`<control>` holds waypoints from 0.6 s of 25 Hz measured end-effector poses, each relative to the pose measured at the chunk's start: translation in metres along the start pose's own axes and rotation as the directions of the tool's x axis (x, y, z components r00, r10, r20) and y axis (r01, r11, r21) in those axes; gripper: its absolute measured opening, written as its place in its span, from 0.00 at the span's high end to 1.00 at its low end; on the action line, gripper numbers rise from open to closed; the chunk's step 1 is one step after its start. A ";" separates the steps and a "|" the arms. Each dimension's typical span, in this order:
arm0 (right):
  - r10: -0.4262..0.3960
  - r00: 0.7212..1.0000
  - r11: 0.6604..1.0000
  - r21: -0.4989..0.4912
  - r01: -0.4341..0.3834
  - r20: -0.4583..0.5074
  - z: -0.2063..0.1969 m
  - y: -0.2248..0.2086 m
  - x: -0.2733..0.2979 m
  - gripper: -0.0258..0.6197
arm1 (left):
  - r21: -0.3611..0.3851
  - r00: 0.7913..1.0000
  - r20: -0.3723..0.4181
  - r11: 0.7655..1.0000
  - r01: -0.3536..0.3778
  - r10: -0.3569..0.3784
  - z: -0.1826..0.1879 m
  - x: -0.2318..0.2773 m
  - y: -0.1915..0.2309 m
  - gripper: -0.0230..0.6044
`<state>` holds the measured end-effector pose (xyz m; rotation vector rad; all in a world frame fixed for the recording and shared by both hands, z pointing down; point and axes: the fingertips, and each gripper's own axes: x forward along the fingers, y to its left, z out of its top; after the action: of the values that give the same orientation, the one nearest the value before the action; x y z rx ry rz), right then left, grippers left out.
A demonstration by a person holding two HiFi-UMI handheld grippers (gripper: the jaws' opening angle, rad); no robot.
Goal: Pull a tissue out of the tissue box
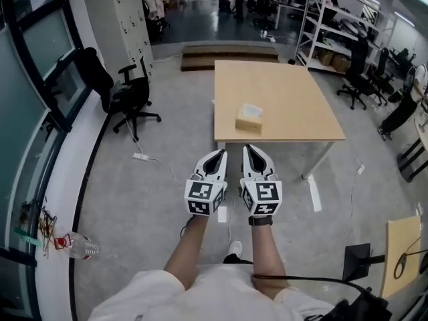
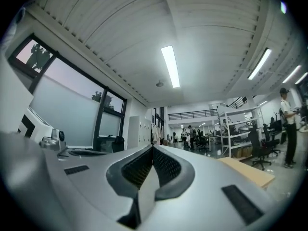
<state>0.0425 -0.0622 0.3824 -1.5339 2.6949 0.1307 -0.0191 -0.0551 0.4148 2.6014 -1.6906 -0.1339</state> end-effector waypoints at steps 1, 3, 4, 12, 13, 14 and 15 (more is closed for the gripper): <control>-0.003 1.000 1.000 -0.003 0.003 0.006 0.003 -0.017 0.009 0.96 | 0.010 1.000 -0.002 1.000 0.002 -0.002 0.002 0.019 -0.002 0.96; -0.010 1.000 1.000 0.002 0.010 0.004 0.002 -0.048 0.023 0.96 | 0.033 1.000 -0.017 0.999 0.011 -0.010 0.002 0.054 -0.008 0.96; -0.013 1.000 1.000 0.009 0.013 -0.005 -0.001 -0.063 0.029 0.96 | 0.043 1.000 -0.025 0.999 0.015 -0.013 0.000 0.070 -0.011 0.96; -0.077 0.991 0.989 0.117 0.090 -0.113 -0.063 -0.177 0.066 0.96 | 0.071 0.993 -0.108 0.996 0.045 -0.037 -0.042 0.168 -0.031 0.96; -0.077 0.987 0.988 0.123 0.095 -0.138 -0.071 -0.186 0.071 0.96 | 0.061 0.993 -0.113 0.997 0.043 -0.036 -0.045 0.178 -0.030 0.96; -0.076 0.985 0.986 0.133 0.097 -0.155 -0.076 -0.194 0.077 0.96 | 0.055 0.993 -0.113 0.997 0.045 -0.039 -0.046 0.189 -0.029 0.96; -0.075 0.984 0.984 0.145 0.099 -0.164 -0.079 -0.203 0.083 0.96 | 0.055 0.993 -0.110 0.997 0.053 -0.046 -0.045 0.199 -0.029 0.96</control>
<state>0.1751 -0.2438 0.4442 -1.6772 2.6722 -0.2045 0.0916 -0.2258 0.4467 2.6392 -1.6186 0.0556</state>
